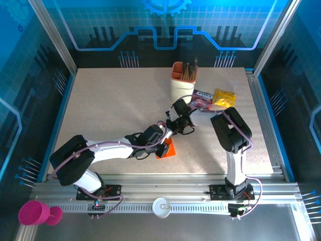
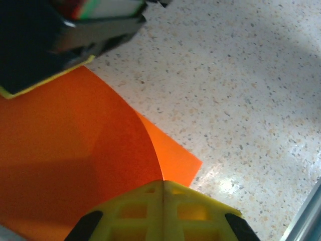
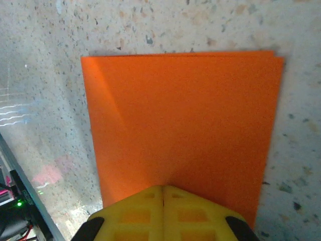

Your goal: Fold a paper plane with a square sheet of paper (pick it up from the middle)

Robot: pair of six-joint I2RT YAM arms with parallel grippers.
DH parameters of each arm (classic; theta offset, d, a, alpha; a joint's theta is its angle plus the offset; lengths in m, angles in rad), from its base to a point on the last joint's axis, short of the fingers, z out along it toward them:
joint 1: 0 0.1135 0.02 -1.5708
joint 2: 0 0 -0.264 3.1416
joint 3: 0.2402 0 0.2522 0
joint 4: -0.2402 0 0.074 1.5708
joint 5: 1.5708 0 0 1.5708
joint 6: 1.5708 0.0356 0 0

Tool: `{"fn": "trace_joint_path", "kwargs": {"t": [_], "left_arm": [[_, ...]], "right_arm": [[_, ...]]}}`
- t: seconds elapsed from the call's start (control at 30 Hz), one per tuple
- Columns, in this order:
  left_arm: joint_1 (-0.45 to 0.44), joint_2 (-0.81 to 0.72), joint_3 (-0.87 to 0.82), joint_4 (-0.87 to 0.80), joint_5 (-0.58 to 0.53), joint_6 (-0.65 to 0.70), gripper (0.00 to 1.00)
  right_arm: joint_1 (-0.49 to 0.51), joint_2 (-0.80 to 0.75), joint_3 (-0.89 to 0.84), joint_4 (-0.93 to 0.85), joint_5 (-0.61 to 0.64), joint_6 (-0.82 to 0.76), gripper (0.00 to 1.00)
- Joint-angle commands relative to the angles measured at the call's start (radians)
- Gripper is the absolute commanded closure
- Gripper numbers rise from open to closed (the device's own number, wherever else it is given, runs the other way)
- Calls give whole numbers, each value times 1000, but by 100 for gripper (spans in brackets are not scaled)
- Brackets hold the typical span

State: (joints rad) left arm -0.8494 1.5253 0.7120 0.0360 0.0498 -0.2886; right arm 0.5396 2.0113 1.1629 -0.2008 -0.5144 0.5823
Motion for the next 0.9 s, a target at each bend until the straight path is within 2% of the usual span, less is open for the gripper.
{"fn": "trace_joint_path", "kwargs": {"t": [0.0, 0.87], "left_arm": [[25, -8, 13, -32, 4, 9, 100], [85, 50, 48, -134, -149, 12, 100]], "right_arm": [[-3, 38, -24, 5, 7, -9, 100], [-18, 69, -53, 18, 26, -7, 100]]}}
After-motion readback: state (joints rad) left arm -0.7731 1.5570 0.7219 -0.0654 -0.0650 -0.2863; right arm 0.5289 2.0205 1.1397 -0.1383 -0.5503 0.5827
